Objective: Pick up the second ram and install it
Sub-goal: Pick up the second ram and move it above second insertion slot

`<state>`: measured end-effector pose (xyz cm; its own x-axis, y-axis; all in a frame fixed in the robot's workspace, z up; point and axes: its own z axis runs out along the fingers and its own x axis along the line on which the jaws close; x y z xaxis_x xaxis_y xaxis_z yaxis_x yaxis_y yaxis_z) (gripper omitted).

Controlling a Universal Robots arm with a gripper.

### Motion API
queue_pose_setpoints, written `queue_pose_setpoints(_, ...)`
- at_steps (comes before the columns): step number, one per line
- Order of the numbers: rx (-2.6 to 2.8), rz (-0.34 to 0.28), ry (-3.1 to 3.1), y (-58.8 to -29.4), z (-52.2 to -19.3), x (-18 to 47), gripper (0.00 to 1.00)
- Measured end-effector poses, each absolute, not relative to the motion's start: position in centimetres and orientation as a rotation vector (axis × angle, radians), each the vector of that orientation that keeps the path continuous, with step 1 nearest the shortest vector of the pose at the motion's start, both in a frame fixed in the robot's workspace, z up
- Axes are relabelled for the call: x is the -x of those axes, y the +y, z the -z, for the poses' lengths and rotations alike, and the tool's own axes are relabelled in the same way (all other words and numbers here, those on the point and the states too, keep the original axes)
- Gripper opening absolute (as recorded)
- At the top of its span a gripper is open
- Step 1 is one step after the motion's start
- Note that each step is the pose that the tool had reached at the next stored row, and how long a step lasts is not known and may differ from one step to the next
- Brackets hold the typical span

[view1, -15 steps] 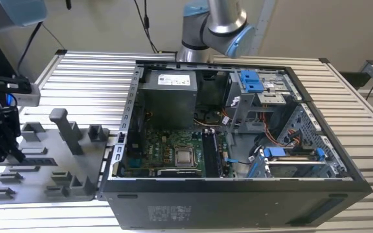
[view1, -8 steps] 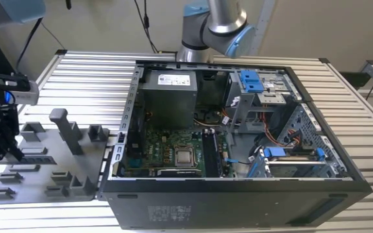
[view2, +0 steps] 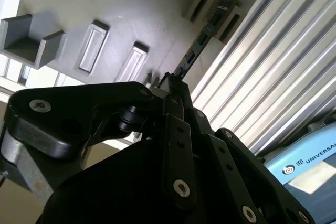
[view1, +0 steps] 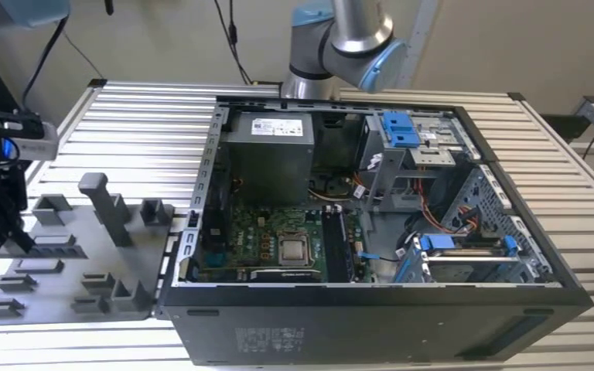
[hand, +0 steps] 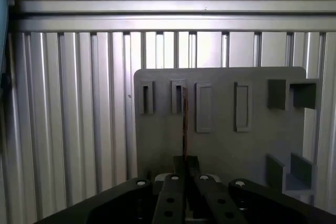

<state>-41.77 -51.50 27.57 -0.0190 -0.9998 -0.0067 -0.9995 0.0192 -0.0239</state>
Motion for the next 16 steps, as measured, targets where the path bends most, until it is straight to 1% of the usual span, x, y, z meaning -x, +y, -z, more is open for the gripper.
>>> queue_pose_setpoints(16, 2.18, 0.019, 2.232, -51.5, -29.6, 41.8, 0.13)
